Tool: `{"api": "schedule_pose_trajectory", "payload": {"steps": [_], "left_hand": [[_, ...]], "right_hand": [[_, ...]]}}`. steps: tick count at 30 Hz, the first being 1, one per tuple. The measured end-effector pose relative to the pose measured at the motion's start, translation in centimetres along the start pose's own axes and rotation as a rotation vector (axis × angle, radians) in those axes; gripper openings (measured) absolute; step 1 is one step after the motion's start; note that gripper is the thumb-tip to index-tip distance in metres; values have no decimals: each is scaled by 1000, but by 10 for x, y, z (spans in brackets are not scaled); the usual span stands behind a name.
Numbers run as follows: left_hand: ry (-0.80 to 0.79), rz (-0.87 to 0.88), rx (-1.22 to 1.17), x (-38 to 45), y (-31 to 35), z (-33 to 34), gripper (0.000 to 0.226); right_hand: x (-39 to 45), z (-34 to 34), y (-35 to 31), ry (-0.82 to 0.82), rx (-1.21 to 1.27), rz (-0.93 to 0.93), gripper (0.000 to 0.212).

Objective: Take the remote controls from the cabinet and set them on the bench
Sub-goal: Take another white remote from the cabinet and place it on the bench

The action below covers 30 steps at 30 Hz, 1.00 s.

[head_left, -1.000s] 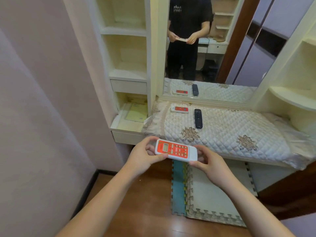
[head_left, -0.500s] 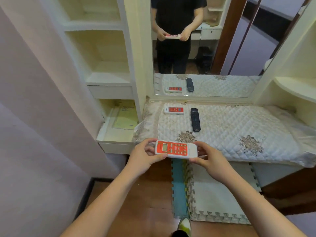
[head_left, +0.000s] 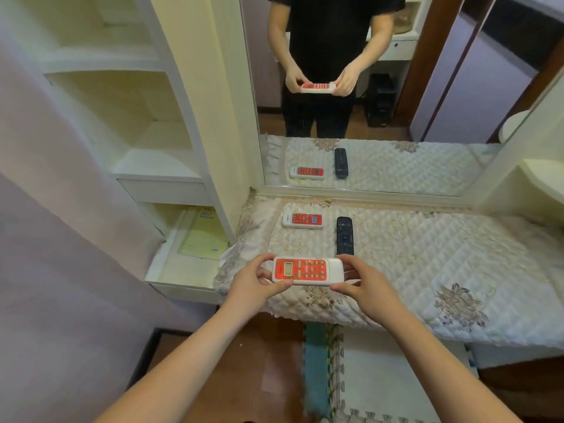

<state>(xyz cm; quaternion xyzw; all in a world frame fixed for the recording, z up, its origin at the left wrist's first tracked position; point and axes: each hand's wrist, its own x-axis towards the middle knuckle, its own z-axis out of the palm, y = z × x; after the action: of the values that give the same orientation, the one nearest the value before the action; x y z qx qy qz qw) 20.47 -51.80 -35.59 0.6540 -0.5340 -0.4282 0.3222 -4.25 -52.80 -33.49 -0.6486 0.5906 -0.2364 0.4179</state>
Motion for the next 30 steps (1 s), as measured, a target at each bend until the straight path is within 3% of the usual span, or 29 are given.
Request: {"api": "schedule_pose_trajectory", "payload": {"steps": [12, 19, 24, 30], "left_hand": [[-57, 49, 31, 88, -28, -32, 64], [-242, 67, 113, 127, -54, -36, 60], [-327, 20, 110, 149, -65, -26, 50], [-357, -168, 18, 169, -69, -4, 32]], "right_hand": [[78, 39, -7, 35, -26, 109, 57], [94, 64, -5, 98, -20, 248, 60], [102, 69, 8, 92, -60, 315, 63], [123, 68, 25, 42, -124, 366, 65]]}}
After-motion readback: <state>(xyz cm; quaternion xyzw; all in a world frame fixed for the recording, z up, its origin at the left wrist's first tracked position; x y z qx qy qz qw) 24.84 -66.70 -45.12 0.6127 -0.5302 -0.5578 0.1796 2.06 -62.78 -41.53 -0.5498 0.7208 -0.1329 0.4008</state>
